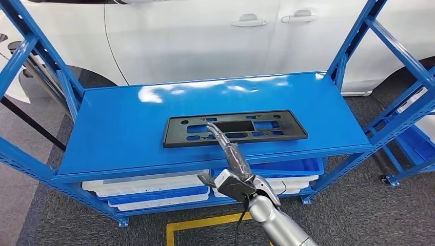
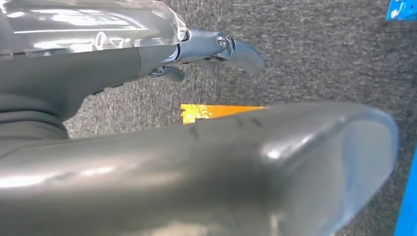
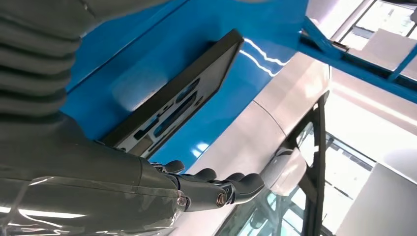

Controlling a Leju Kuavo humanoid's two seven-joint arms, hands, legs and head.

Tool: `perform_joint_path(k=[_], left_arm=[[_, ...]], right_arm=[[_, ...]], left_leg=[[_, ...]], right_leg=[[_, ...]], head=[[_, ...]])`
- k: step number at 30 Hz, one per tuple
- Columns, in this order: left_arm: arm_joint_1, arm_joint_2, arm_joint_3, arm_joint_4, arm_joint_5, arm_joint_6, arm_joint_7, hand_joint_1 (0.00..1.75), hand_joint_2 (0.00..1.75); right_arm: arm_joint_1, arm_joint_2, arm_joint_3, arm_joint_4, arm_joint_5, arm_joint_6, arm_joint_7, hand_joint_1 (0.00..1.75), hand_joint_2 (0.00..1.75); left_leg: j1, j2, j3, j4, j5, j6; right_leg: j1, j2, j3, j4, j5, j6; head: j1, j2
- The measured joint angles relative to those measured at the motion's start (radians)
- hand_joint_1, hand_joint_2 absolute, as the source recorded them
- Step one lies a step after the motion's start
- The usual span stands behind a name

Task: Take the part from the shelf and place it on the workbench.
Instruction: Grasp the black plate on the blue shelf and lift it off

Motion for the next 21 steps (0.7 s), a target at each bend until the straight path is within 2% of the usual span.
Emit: perform_joint_path(k=[2,3,5,6,7,8,9,11,12,13,16,17,19,21], left_arm=[[0.0,0.0,0.0,0.0,0.0,0.0,0.0,0.0,0.0],[0.0,0.0,0.0,0.0,0.0,0.0,0.001,0.0,0.0],[0.001,-0.001,-0.001,0.0,0.0,0.001,0.001,0.0,0.0],[0.001,-0.001,-0.001,0.0,0.0,0.001,0.001,0.0,0.0],[0.002,-0.001,-0.001,0.0,0.0,0.001,0.001,0.0,0.0],[0.004,-0.001,-0.001,0.0,0.0,0.001,0.002,0.0,0.0],[0.005,-0.001,-0.001,0.0,0.0,0.001,0.002,0.0,0.0],[0.005,0.0,-0.002,0.0,0.0,0.002,0.002,0.0,0.0],[0.004,0.0,-0.002,0.0,0.0,0.003,0.002,0.0,0.0],[0.003,-0.001,-0.003,0.0,0.0,0.003,0.002,0.0,0.0],[0.003,-0.001,-0.006,0.0,0.0,0.003,0.002,0.0,0.0],[0.003,-0.002,-0.007,0.0,0.0,0.003,0.002,0.0,0.0],[0.002,-0.002,-0.007,0.0,0.0,0.003,0.003,0.0,0.0],[0.002,-0.002,-0.007,0.0,0.0,0.004,0.003,0.0,0.0]], right_arm=[[-0.014,0.009,0.012,0.021,0.005,-0.006,0.001,0.0,1.75],[-0.021,0.014,0.018,0.03,0.006,-0.007,0.001,0.0,1.75],[-0.029,0.02,0.026,0.048,0.007,-0.008,0.001,0.0,1.75],[-0.03,0.021,0.029,0.056,0.008,-0.008,0.001,0.0,1.75],[-0.03,0.023,0.031,0.064,0.008,-0.008,0.001,0.0,1.75],[-0.03,0.024,0.032,0.07,0.01,-0.009,0.001,0.0,1.75],[-0.031,0.025,0.034,0.076,0.014,-0.013,0.002,0.0,1.75],[-0.034,0.027,0.037,0.084,0.028,-0.029,0.005,0.0,1.75],[-0.038,0.029,0.038,0.088,0.037,-0.038,0.008,0.0,1.75],[-0.042,0.03,0.04,0.093,0.045,-0.046,0.011,0.0,1.75],[-0.051,0.031,0.047,0.105,0.056,-0.058,0.014,0.0,1.75],[-0.054,0.032,0.047,0.107,0.057,-0.059,0.014,0.0,1.75],[-0.059,0.032,0.048,0.112,0.059,-0.06,0.014,0.0,1.75],[-0.061,0.032,0.049,0.118,0.062,-0.061,0.014,0.0,1.75]], left_leg=[[0.001,0.001,-0.008,0.023,-0.018,-0.009],[0.002,0.001,-0.025,0.063,-0.042,-0.012],[0.004,0.002,-0.085,0.193,-0.105,-0.018],[0.005,0.002,-0.117,0.254,-0.126,-0.021],[0.005,0.002,-0.136,0.287,-0.13,-0.023],[0.006,0.002,-0.135,0.279,-0.112,-0.024],[0.007,0.002,-0.116,0.234,-0.079,-0.025],[0.008,0.003,-0.051,0.091,-0.012,-0.022],[0.008,0.002,-0.029,0.044,0.004,-0.018],[0.007,0.001,-0.018,0.018,0.01,-0.013],[0.005,0.0,-0.019,0.014,0.01,0.007],[0.005,0.0,-0.019,0.013,0.012,0.013],[0.007,0.001,-0.019,0.01,0.014,0.023],[0.004,0.001,-0.021,0.011,0.014,0.027]], right_leg=[[-0.005,-0.002,0.007,-0.012,0.005,-0.01],[-0.008,-0.003,0.01,-0.017,0.007,-0.015],[-0.007,-0.005,0.013,-0.018,0.006,-0.019],[-0.006,-0.006,0.013,-0.017,0.005,-0.02],[-0.005,-0.006,0.013,-0.016,0.004,-0.02],[-0.005,-0.006,0.014,-0.015,0.002,-0.019],[-0.006,-0.005,0.016,-0.013,0.0,-0.018],[-0.004,-0.003,0.018,-0.004,-0.008,-0.01],[-0.002,-0.002,0.016,0.001,-0.011,-0.005],[0.0,-0.001,0.014,0.004,-0.012,0.0],[-0.001,0.0,0.012,0.008,-0.015,0.013],[-0.003,0.0,0.007,0.02,-0.025,0.019],[-0.006,-0.001,-0.03,0.104,-0.075,0.028],[-0.007,-0.001,-0.097,0.242,-0.136,0.033]], head=[[0.0,0.0],[0.0,0.0],[0.0,0.0],[0.0,0.0],[0.0,0.0],[0.0,0.0],[0.0,0.0],[0.0,0.0],[0.0,0.0],[0.0,0.0],[0.0,0.0],[0.0,0.0],[0.0,0.0],[0.0,0.0]])
